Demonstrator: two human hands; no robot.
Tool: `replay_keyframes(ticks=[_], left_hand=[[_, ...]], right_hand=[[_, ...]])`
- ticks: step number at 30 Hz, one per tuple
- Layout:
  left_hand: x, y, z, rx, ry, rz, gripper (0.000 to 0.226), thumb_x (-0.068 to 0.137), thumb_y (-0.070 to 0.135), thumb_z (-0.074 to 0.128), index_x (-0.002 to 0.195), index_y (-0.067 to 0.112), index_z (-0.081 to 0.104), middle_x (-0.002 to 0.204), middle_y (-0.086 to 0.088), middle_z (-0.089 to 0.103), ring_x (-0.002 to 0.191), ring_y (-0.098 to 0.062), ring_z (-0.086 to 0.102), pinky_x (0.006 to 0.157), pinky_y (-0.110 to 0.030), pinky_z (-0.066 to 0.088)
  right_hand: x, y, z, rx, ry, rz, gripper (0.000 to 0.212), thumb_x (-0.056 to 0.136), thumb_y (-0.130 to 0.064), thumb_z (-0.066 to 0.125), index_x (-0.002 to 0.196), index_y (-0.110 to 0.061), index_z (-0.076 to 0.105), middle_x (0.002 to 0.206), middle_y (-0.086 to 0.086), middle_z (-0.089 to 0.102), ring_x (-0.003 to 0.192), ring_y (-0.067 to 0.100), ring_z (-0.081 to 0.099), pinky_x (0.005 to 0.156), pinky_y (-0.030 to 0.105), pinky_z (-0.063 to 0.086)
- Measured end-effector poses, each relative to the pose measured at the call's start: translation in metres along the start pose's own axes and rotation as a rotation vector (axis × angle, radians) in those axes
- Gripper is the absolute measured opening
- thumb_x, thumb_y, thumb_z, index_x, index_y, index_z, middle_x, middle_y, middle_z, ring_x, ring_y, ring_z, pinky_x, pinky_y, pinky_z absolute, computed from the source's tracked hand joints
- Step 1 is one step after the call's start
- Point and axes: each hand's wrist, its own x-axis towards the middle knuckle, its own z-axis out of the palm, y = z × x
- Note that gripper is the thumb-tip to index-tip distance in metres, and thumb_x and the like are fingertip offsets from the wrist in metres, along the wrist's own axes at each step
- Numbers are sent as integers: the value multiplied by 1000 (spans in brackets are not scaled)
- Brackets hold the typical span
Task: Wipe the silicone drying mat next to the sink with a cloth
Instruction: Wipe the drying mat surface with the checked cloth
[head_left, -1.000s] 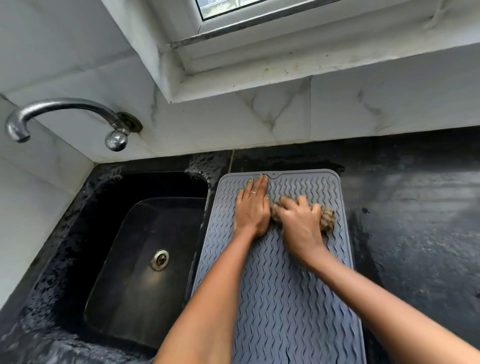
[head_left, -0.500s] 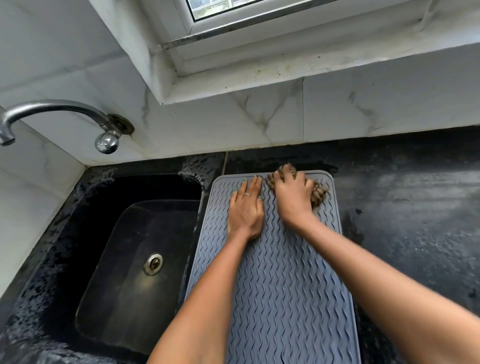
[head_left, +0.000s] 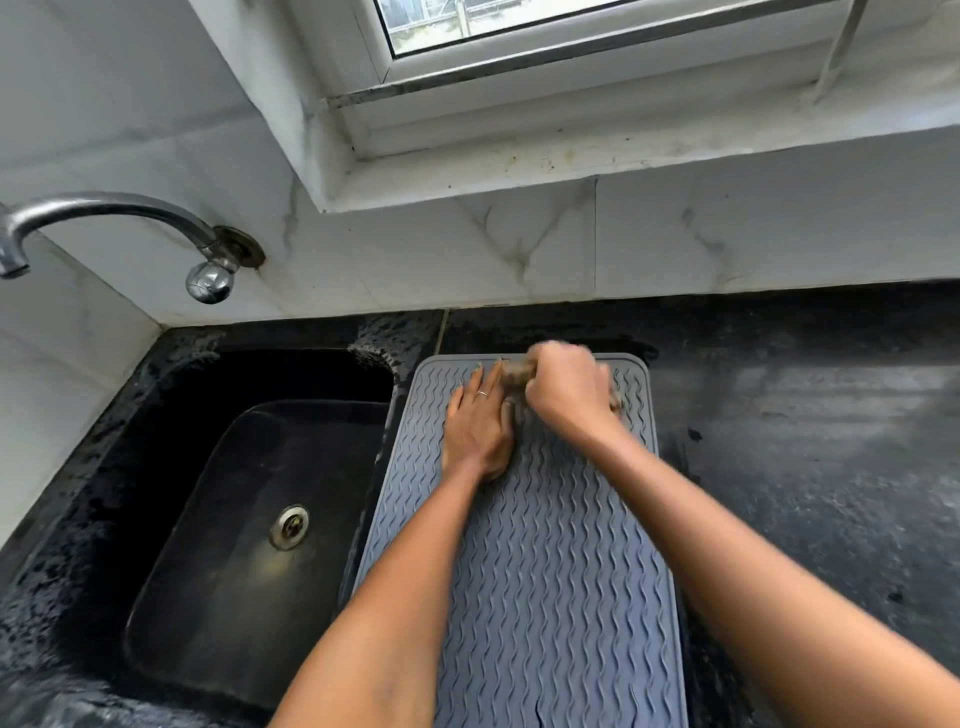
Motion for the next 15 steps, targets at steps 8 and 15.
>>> replay_keyframes(ticks=[8,15], left_hand=[[0,-1,1,-16,32,3,51,100,26,27,150,25,18,159,4,19,148,-14,11,120,-35,5],[0,0,1,24,1,-10,53,101,31,25,151,27,11,160,5,13,148,-13,7,119,-33,2]], right_hand=[[-25,19,48,-244,145,-165,31,86,-7,44,111,-11,63,120,10,61,108,32,49,84,45,36],[-106,17,39,-73,150,-188,17,68,3,62,64,-10,72,64,5,68,60,25,56,58,32,41]])
